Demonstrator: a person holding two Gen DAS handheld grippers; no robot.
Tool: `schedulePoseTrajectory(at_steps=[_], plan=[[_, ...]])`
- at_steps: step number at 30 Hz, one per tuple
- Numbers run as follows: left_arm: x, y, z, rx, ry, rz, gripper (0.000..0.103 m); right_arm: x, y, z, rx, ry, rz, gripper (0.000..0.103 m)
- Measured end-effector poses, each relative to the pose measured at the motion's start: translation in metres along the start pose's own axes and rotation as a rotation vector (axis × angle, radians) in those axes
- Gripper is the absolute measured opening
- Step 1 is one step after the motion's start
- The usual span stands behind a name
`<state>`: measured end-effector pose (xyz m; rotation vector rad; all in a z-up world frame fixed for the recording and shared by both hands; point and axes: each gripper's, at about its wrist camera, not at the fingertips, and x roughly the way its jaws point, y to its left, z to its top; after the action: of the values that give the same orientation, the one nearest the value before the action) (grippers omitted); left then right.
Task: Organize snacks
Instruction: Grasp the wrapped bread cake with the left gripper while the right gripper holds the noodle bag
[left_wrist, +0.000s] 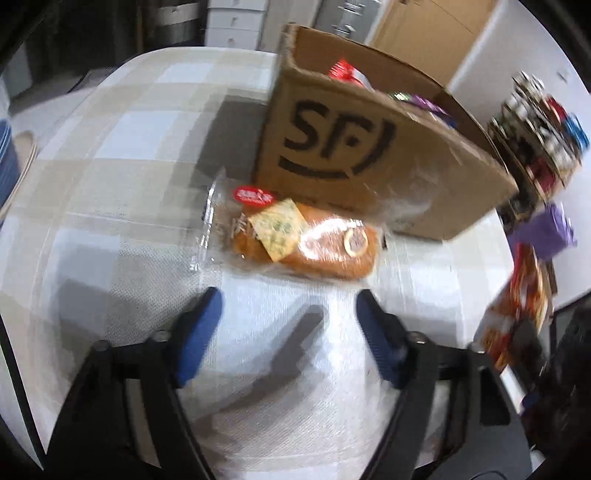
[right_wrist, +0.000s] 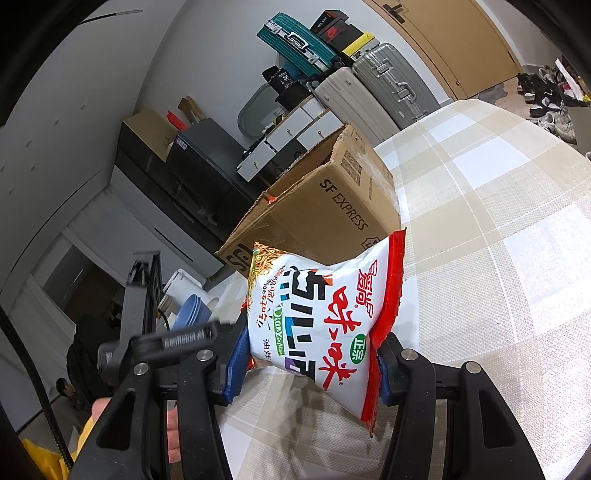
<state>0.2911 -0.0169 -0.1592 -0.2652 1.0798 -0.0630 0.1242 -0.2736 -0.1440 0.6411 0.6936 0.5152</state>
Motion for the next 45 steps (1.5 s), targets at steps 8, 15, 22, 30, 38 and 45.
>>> schedulePoseTrajectory(at_steps=[8, 15, 22, 30, 38, 45], plan=[[0.000, -0.034, 0.008, -0.046, 0.001, 0.037, 0.081, -0.001, -0.001, 0.000, 0.008, -0.003, 0.008, 0.055], [0.005, -0.034, 0.024, -0.191, -0.020, 0.105, 0.084, 0.000, -0.002, 0.000, 0.015, -0.003, 0.021, 0.055], [0.023, -0.037, 0.025, -0.218, -0.012, 0.153, 0.103, -0.001, -0.005, 0.000, 0.025, -0.005, 0.030, 0.055], [0.009, -0.040, 0.009, -0.124, 0.001, 0.211, 0.083, -0.001, -0.006, 0.000, 0.028, -0.008, 0.030, 0.055], [-0.027, -0.036, -0.031, 0.007, 0.005, 0.121, 0.041, -0.002, -0.003, 0.000, 0.022, -0.008, 0.026, 0.055], [-0.044, -0.015, -0.064, 0.130, -0.031, 0.063, 0.034, 0.001, 0.004, 0.000, -0.009, 0.005, 0.015, 0.055]])
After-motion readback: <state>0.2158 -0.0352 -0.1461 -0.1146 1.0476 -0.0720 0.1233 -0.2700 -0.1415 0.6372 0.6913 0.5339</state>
